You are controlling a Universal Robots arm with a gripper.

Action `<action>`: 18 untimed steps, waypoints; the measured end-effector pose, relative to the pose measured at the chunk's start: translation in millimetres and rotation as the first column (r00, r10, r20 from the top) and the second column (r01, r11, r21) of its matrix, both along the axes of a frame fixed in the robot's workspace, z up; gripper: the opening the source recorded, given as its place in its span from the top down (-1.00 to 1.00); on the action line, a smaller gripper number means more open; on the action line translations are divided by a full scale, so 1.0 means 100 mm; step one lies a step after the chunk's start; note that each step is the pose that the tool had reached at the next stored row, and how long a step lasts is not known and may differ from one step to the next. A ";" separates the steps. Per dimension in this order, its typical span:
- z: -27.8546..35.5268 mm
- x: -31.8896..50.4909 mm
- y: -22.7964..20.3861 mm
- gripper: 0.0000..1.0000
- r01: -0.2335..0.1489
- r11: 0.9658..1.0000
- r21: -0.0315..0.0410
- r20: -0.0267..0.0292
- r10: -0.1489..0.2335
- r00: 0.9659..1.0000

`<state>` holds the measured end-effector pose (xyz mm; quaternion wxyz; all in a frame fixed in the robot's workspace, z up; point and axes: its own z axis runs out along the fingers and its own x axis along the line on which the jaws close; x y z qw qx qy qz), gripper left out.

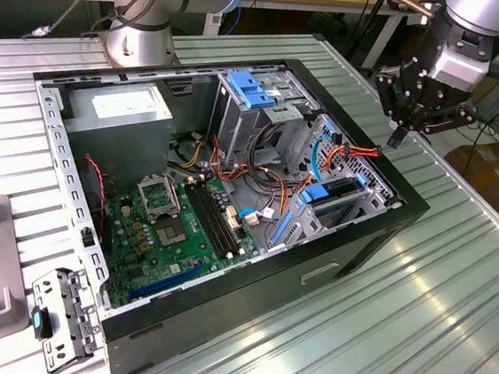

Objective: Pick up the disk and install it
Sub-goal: 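Insert the first disk wire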

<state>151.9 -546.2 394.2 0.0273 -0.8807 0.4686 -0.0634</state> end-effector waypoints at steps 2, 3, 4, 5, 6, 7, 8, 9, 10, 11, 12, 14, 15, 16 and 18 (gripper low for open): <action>-0.009 0.002 0.000 0.79 -0.030 1.000 0.000 -0.001 0.030 1.000; -0.015 0.003 0.000 0.79 -0.064 0.998 0.000 -0.001 0.064 0.998; -0.026 0.003 0.000 0.65 -0.118 0.993 0.000 -0.001 0.118 0.993; -0.031 0.003 0.000 0.65 -0.143 0.990 0.000 -0.001 0.143 0.990; -0.034 0.002 0.000 0.65 -0.160 0.987 0.000 -0.001 0.160 0.987; -0.040 0.003 0.000 0.65 -0.185 0.983 0.000 -0.001 0.185 0.983; -0.044 0.003 0.000 0.63 -0.203 0.979 0.000 -0.001 0.203 0.979; -0.049 0.003 0.000 0.63 -0.233 0.973 0.000 -0.001 0.233 0.973; -0.054 0.003 0.000 0.50 -0.248 0.969 0.001 -0.001 0.248 0.969; -0.059 0.003 0.001 0.50 -0.261 0.965 0.001 -0.003 0.261 0.965; -0.063 0.004 0.002 0.50 -0.272 0.962 0.002 -0.008 0.272 0.962; -0.077 0.003 0.010 0.50 -0.288 0.958 0.004 -0.016 0.288 0.958; -0.084 0.003 0.017 0.50 -0.292 0.956 0.005 -0.018 0.292 0.956; -0.106 0.014 0.032 0.47 -0.295 0.955 0.005 -0.021 0.295 0.955; -0.175 0.065 0.045 0.35 -0.296 0.955 0.007 -0.033 0.296 0.955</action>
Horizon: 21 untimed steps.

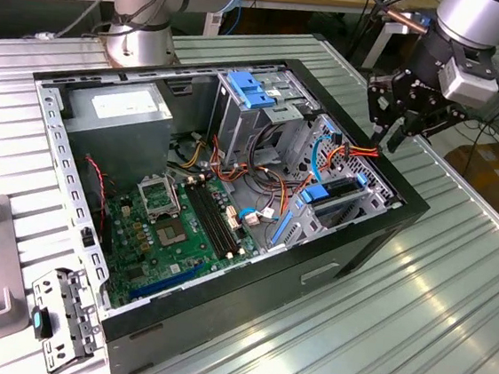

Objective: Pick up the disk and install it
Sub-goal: 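Insert the first disk wire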

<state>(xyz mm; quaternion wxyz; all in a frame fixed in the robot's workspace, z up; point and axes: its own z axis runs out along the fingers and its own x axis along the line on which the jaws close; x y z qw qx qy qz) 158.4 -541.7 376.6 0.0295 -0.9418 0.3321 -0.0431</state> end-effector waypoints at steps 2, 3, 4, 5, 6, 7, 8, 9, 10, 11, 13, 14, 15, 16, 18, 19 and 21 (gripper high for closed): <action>-0.043 0.003 0.000 0.35 0.000 1.000 0.000 -0.004 0.000 1.000; -0.074 0.004 0.000 0.35 0.000 1.000 0.000 -0.007 0.000 1.000; -0.091 0.005 0.001 0.35 -0.001 1.000 0.000 -0.007 0.001 1.000; -0.098 0.009 0.001 0.35 -0.001 1.000 0.000 -0.007 0.001 1.000; -0.102 0.019 0.001 0.35 -0.001 1.000 0.000 -0.007 0.001 1.000; -0.102 0.019 0.001 0.35 -0.001 1.000 0.000 -0.007 0.001 1.000; -0.103 0.019 0.000 0.35 -0.001 1.000 0.000 -0.007 0.001 1.000; -0.103 0.020 0.001 0.35 -0.001 1.000 0.000 -0.007 0.001 1.000; -0.103 0.020 0.001 0.35 -0.001 1.000 0.000 -0.007 0.001 1.000; -0.103 0.020 0.000 0.35 -0.001 1.000 0.000 -0.007 0.001 1.000; -0.103 0.021 -0.008 0.38 -0.001 1.000 0.000 -0.007 0.001 1.000; -0.102 0.021 -0.010 0.51 -0.001 1.000 0.000 -0.007 0.001 1.000; -0.102 0.020 -0.010 0.64 -0.001 1.000 0.000 -0.007 0.001 1.000; -0.083 0.020 -0.010 0.67 -0.001 1.000 0.000 -0.007 0.001 1.000; -0.064 0.020 -0.011 0.67 -0.001 1.000 -0.001 -0.007 0.001 1.000; -0.062 0.020 -0.011 0.67 -0.001 1.000 0.000 -0.007 0.001 1.000; -0.062 0.020 -0.011 0.67 -0.001 1.000 0.000 -0.007 0.001 1.000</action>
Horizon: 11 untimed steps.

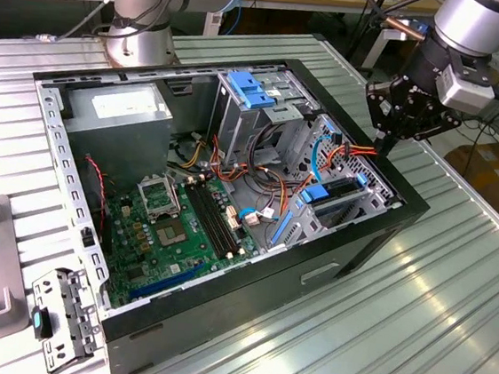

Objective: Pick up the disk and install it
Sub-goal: 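Insert the first disk wire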

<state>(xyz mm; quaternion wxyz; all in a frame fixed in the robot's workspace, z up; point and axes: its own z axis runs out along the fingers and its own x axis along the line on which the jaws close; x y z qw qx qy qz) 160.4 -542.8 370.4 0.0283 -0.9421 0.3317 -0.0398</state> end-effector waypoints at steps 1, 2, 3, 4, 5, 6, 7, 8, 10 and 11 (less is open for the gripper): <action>0.001 0.000 0.000 0.67 0.000 1.000 0.000 0.000 0.000 1.000; 0.002 0.000 0.000 0.67 0.000 1.000 0.000 0.000 0.000 1.000; 0.002 0.000 0.000 0.67 0.000 1.000 0.000 0.000 0.000 1.000; 0.002 0.000 0.000 0.67 0.000 1.000 0.000 0.000 0.000 1.000; 0.002 0.000 0.000 0.67 0.000 1.000 0.000 0.000 0.000 1.000; 0.002 0.000 0.000 0.67 0.000 1.000 0.000 0.000 0.000 1.000; 0.003 -0.005 0.000 0.67 0.000 1.000 0.000 0.000 0.000 1.000; 0.003 -0.020 0.000 0.67 0.000 1.000 0.000 0.000 0.000 1.000; 0.002 -0.044 0.000 0.67 0.000 1.000 0.000 0.000 0.000 1.000; 0.002 -0.059 -0.001 0.67 0.000 1.000 0.000 0.000 0.000 1.000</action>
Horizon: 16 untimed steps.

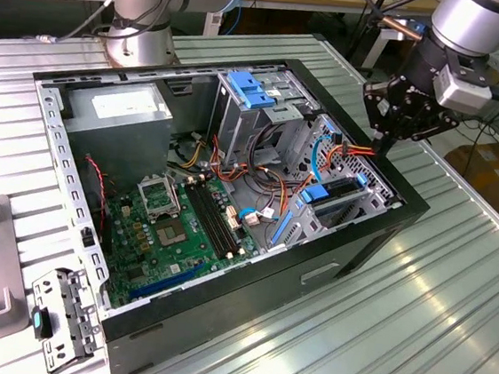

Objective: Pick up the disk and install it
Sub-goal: 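Insert the first disk wire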

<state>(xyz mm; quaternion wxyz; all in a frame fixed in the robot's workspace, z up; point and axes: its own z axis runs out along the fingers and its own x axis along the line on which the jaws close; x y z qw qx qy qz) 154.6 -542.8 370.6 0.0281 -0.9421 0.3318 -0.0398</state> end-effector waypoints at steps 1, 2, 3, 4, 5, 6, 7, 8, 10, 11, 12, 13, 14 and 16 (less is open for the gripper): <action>0.000 0.000 0.000 0.67 0.003 1.000 0.000 0.000 -0.003 1.000; 0.000 0.000 0.001 0.67 0.012 1.000 0.000 0.000 -0.012 1.000; -0.001 -0.001 0.001 0.67 0.027 1.000 0.000 0.000 -0.027 1.000; -0.001 -0.001 0.001 0.67 0.042 0.999 0.000 0.000 -0.042 0.999; 0.000 -0.003 0.000 0.67 0.057 0.998 0.000 0.000 -0.057 0.998; 0.001 -0.019 0.001 0.67 0.059 0.998 0.000 0.000 -0.059 0.998; 0.001 -0.045 0.000 0.67 0.059 0.998 0.000 0.000 -0.059 0.998; 0.001 -0.065 0.000 0.67 0.059 0.998 0.000 0.000 -0.059 0.998; 0.000 -0.097 -0.001 0.67 0.061 0.998 0.000 0.000 -0.061 0.998; 0.000 -0.097 0.000 0.67 0.076 0.997 0.000 0.000 -0.076 0.997; 0.000 -0.097 0.000 0.67 0.090 0.996 0.000 0.000 -0.090 0.996; -0.001 -0.098 0.000 0.67 0.104 0.995 0.000 0.000 -0.104 0.995; 0.000 -0.098 0.000 0.67 0.121 0.993 0.000 0.000 -0.121 0.993; 0.000 -0.098 0.000 0.67 0.157 0.988 0.000 0.000 -0.157 0.988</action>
